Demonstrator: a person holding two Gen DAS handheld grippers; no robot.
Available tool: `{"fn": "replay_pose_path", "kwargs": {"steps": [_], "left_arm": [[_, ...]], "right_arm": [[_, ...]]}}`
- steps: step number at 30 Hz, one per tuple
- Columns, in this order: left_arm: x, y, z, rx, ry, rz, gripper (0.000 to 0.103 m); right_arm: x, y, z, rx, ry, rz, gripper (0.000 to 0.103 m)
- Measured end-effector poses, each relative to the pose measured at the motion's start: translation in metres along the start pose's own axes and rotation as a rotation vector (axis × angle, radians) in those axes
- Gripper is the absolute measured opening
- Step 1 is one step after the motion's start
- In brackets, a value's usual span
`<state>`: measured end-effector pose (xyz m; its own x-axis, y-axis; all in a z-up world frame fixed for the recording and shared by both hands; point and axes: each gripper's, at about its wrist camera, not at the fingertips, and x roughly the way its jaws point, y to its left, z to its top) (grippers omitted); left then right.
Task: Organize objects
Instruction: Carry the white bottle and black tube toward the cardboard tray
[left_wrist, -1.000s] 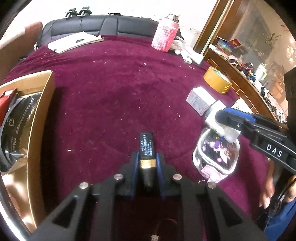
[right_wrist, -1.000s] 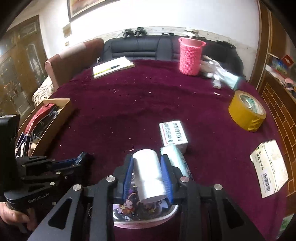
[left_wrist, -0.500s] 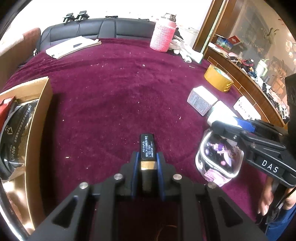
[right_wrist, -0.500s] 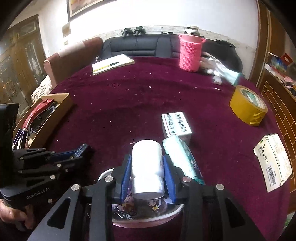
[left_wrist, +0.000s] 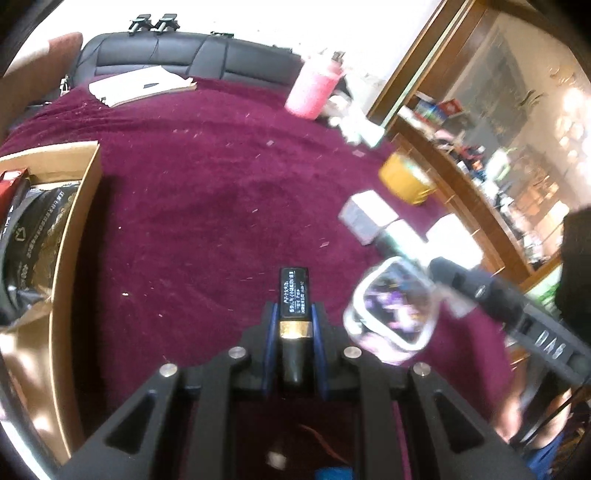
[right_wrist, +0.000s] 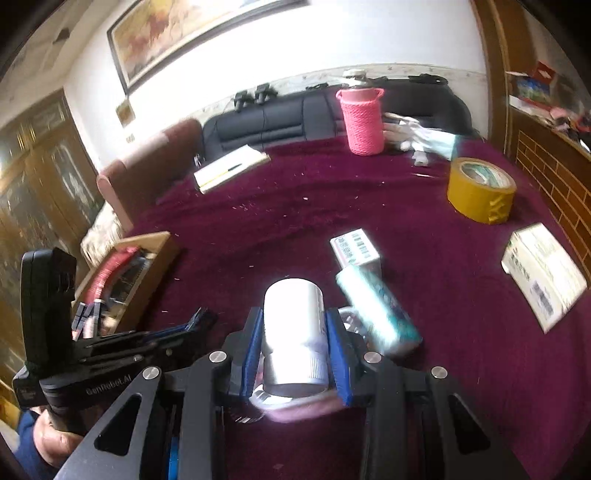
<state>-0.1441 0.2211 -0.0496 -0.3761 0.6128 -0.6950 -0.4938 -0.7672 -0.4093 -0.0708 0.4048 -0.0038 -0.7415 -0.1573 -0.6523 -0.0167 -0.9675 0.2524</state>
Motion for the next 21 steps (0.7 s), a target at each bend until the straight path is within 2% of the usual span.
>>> {"fn": "replay_pose_path", "kwargs": {"steps": [7,10,14,21], "left_arm": [[-0.059,-0.008,-0.007,-0.017,-0.066,-0.108,0.017],[-0.090,-0.003,-0.010,-0.017,-0.106,-0.115,0.017],[-0.129,0.024,-0.014,-0.050,-0.158,-0.091,0.017],[-0.163,0.105,-0.006,-0.177,-0.159,0.009,0.017]], "right_arm": [[-0.016,0.033,-0.013,0.006,-0.009,0.076,0.037],[-0.018,0.058,-0.013,-0.020,-0.006,0.109,0.037],[-0.016,0.096,-0.013,-0.068,0.006,0.156,0.037],[0.004,0.166,-0.024,-0.141,0.068,0.246,0.038]]}}
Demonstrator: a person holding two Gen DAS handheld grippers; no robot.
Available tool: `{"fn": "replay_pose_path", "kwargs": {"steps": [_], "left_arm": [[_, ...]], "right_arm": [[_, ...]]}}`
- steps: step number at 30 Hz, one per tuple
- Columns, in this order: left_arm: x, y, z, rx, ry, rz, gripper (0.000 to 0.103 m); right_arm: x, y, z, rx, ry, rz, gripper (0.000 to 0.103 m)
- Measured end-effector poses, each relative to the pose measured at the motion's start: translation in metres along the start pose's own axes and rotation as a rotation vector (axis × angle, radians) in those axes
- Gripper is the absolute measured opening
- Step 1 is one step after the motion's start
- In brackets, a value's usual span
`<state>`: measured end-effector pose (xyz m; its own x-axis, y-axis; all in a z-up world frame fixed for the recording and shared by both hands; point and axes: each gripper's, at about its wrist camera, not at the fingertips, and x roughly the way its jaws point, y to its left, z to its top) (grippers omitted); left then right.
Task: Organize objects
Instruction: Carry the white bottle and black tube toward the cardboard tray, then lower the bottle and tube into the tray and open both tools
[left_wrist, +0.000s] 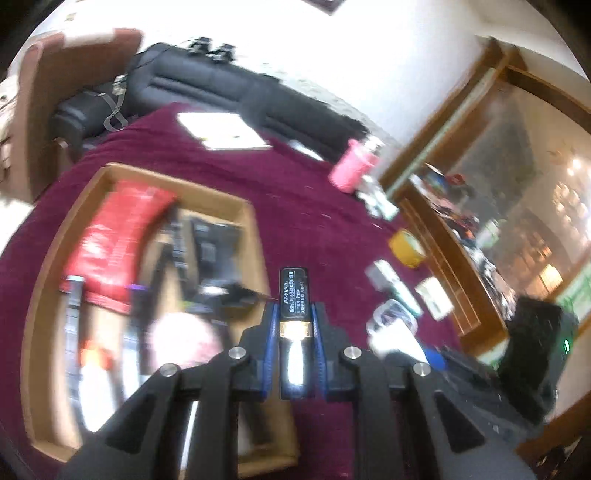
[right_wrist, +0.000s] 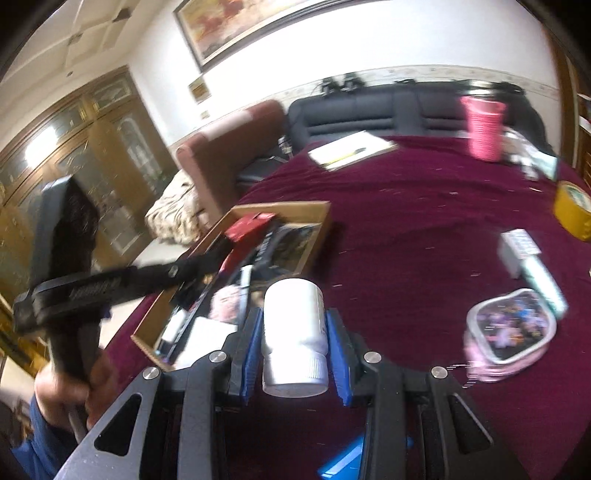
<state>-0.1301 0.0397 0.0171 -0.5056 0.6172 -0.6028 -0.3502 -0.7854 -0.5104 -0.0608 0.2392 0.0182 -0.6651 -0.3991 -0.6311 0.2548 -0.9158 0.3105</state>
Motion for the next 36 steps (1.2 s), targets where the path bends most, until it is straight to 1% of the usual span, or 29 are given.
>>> {"fn": "replay_pose_path", "kwargs": {"steps": [4,9,13,15,17,19,25,31,36], "left_arm": [[0.002,0.031,0.014,-0.031,0.019,0.053,0.017],[0.026,0.055,0.025,-0.040,0.080,0.129,0.017],[0.049,0.062,0.030,-0.029,0.132,0.174,0.017],[0.060,0.060,0.034,-0.001,0.153,0.197,0.017],[0.067,0.062,0.037,0.006,0.160,0.220,0.017],[0.073,0.064,0.039,0.010,0.170,0.224,0.017],[0.076,0.063,0.042,0.024,0.151,0.243,0.017],[0.065,0.056,0.042,0.058,0.101,0.267,0.017],[0.056,0.050,0.041,0.083,0.061,0.283,0.018]], "right_arm": [[0.030,0.028,-0.004,-0.027,0.053,0.026,0.038],[0.053,0.054,-0.004,-0.074,0.088,0.035,0.038],[0.076,0.060,-0.003,-0.093,0.128,0.019,0.038],[0.087,0.061,-0.004,-0.098,0.147,0.010,0.038],[0.096,0.063,-0.005,-0.106,0.154,-0.003,0.038],[0.102,0.065,-0.005,-0.113,0.162,-0.012,0.038],[0.113,0.070,-0.002,-0.148,0.138,-0.050,0.038],[0.120,0.070,-0.002,-0.183,0.121,-0.084,0.038],[0.120,0.068,-0.001,-0.182,0.114,-0.095,0.039]]}}
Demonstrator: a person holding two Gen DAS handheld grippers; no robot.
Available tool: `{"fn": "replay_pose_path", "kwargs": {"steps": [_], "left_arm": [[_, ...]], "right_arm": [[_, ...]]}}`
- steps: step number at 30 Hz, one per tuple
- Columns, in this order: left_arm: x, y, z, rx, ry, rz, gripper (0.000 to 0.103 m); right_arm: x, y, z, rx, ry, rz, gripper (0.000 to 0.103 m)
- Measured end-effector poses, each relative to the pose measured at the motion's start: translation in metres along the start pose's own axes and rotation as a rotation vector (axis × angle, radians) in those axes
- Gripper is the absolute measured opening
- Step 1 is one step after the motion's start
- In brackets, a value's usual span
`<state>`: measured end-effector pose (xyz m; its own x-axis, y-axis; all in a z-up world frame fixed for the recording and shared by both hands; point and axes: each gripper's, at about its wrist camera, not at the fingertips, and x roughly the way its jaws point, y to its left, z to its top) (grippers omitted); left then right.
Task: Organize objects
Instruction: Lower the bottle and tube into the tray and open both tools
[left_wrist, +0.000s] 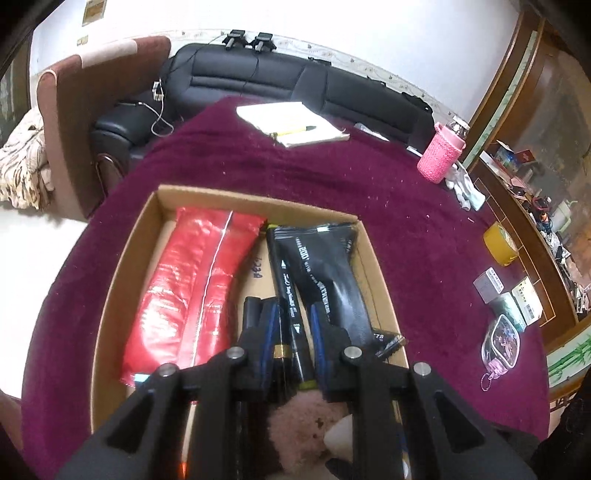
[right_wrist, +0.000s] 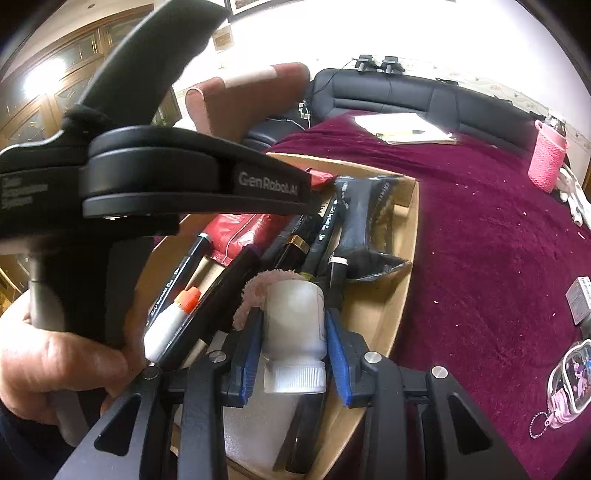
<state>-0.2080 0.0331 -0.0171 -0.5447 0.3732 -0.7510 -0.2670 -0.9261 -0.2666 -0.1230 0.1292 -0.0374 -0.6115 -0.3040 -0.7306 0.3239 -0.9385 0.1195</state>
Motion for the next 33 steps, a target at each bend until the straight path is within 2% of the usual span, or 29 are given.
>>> {"fn": "replay_pose_path", "kwargs": {"steps": [9,11,16,20,25,29,33], "left_arm": [[-0.013,0.006,-0.006,-0.020,-0.033,0.007,0.020],[-0.015,0.010,-0.007,-0.024,-0.034,0.008,0.022],[-0.023,0.016,-0.010,-0.043,-0.047,0.008,0.026],[-0.031,0.020,-0.013,-0.053,-0.066,0.008,0.039],[-0.041,0.022,-0.017,-0.057,-0.086,0.006,0.041],[-0.048,0.022,-0.020,-0.059,-0.095,0.012,0.046],[-0.056,0.018,-0.023,-0.050,-0.102,0.009,0.046]], "right_arm": [[-0.017,0.019,-0.003,-0.065,-0.032,-0.046,0.039],[-0.020,0.024,-0.003,-0.083,-0.040,-0.058,0.042],[-0.031,0.036,-0.006,-0.121,-0.071,-0.087,0.063],[-0.048,0.049,-0.009,-0.162,-0.119,-0.114,0.068],[-0.068,0.065,-0.015,-0.226,-0.187,-0.178,0.077],[-0.083,0.078,-0.021,-0.291,-0.242,-0.256,0.079],[-0.097,0.068,-0.023,-0.255,-0.260,-0.232,0.079]]}}
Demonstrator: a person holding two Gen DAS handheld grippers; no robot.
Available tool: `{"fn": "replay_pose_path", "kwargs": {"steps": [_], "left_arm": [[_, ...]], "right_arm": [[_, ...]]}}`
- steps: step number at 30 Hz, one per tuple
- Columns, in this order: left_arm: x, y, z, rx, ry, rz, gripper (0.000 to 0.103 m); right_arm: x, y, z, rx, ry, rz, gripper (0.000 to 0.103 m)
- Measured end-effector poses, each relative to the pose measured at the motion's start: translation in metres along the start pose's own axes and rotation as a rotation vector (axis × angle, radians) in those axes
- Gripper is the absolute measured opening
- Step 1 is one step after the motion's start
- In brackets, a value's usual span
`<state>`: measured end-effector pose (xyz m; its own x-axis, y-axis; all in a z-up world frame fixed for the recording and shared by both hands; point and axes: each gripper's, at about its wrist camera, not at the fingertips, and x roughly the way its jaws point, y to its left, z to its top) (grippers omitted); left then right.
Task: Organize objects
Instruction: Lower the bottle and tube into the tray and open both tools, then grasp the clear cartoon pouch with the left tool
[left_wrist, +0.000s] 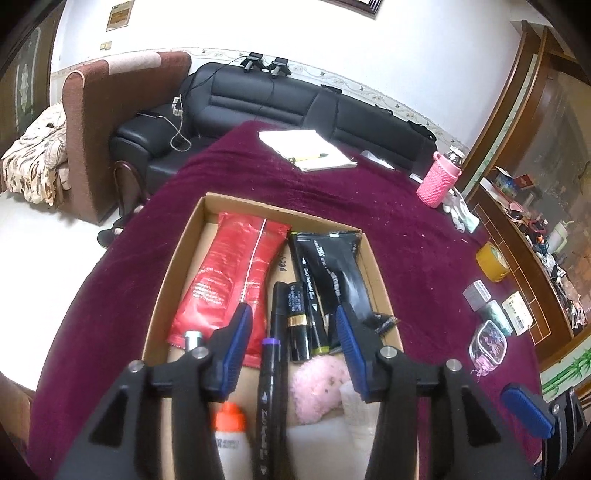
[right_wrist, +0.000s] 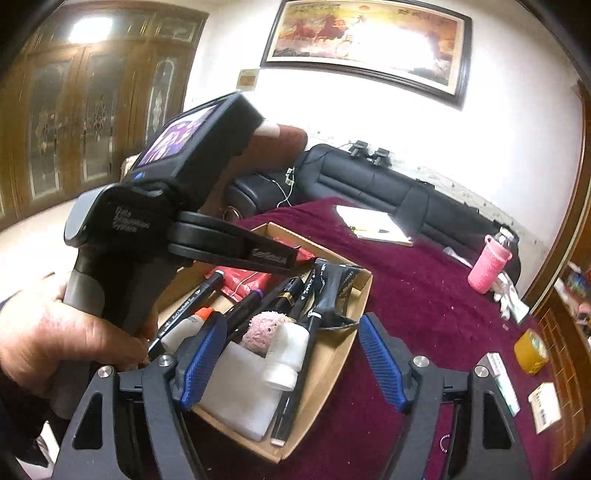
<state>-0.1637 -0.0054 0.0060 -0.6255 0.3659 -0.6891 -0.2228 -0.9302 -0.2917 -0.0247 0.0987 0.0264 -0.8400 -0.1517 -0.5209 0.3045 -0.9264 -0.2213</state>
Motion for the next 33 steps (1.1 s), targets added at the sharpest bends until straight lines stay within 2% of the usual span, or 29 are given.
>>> {"fn": "replay_pose_path", "kwargs": {"steps": [11,21,25,33], "left_arm": [[-0.004,-0.047,-0.007,0.092,0.008,-0.034,0.051],[0.008,-0.105,-0.011,0.190,0.026,-0.058,0.052],[0.018,-0.137,-0.017,0.248,0.044,-0.080,0.053],[0.045,-0.201,-0.038,0.346,0.103,-0.134,0.056]], "right_arm": [[-0.018,-0.069,-0.021,0.174,0.011,-0.020,0.079],[-0.057,-0.125,-0.043,0.203,-0.065,-0.183,0.079],[-0.065,-0.150,-0.056,0.215,-0.059,-0.253,0.081],[-0.068,-0.204,-0.087,0.298,-0.003,-0.309,0.081]]}}
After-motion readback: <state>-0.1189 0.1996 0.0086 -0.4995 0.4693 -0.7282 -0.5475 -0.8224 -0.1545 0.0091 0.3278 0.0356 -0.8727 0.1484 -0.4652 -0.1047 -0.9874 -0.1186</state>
